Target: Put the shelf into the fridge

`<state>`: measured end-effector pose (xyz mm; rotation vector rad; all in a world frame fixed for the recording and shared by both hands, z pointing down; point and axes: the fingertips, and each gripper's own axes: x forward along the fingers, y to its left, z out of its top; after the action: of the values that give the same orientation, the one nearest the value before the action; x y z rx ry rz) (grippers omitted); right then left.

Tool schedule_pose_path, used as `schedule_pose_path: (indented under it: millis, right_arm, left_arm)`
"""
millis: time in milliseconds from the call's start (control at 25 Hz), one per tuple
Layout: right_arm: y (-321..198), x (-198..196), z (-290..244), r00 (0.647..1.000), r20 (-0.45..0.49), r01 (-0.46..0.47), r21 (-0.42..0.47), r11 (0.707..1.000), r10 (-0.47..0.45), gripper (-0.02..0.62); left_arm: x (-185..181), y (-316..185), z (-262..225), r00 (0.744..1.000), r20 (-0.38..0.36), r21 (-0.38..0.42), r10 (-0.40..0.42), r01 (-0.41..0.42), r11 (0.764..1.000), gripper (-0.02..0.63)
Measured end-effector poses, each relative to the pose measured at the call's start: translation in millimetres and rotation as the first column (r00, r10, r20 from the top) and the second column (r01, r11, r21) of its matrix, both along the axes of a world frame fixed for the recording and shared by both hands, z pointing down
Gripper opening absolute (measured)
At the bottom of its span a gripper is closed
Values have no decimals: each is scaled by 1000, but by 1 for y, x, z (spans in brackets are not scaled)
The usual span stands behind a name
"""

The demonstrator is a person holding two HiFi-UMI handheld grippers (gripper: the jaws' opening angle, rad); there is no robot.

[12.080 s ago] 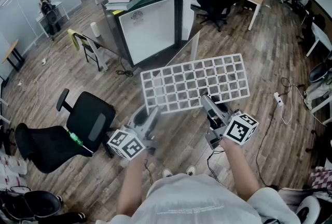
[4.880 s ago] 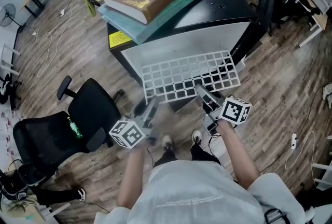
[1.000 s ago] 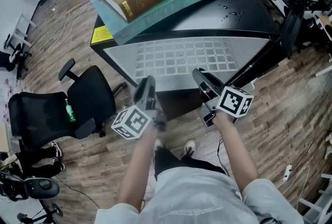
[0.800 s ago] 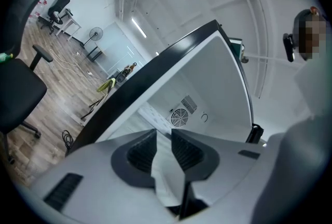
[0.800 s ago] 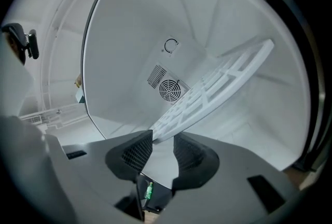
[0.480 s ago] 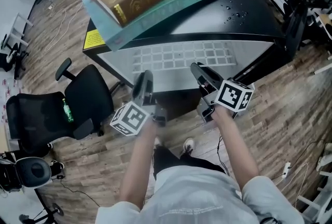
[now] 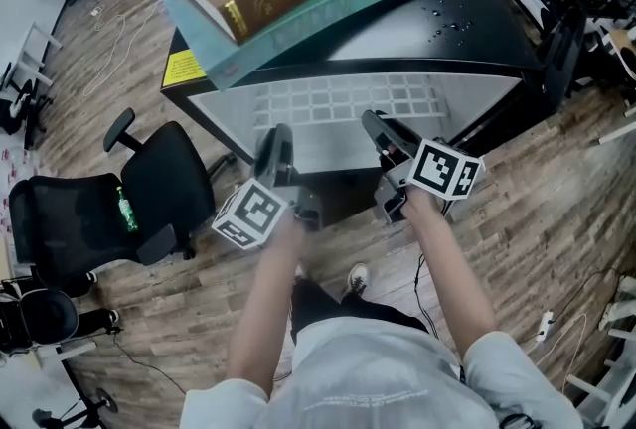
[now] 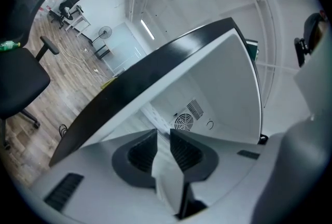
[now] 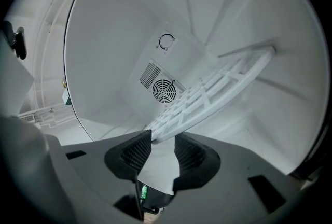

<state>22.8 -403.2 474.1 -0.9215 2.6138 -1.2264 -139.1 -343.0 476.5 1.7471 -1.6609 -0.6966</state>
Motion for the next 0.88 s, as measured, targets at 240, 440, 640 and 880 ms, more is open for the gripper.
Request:
schedule_pose_path:
  millis: [240, 440, 640, 880]
  right_arm:
    - [1, 0, 0, 1000, -8, 0, 25, 1000, 0, 155]
    - [18, 14, 4, 991, -135, -10, 90, 996, 22, 150]
    - [45, 45, 0, 943, -311, -50, 228, 972, 121, 49]
    - [77, 75, -48, 878, -424, -16, 437, 900, 221, 32]
  left_arm:
    - [-1, 1, 2, 1000, 9, 4, 20, -20, 1000, 72]
    - [20, 17, -11, 990, 77, 65, 122, -127, 990, 72]
    - [42, 45, -23, 928, 318, 38, 194, -217, 975, 72]
    - [57, 83, -50, 779, 581, 7, 235, -294, 956, 41]
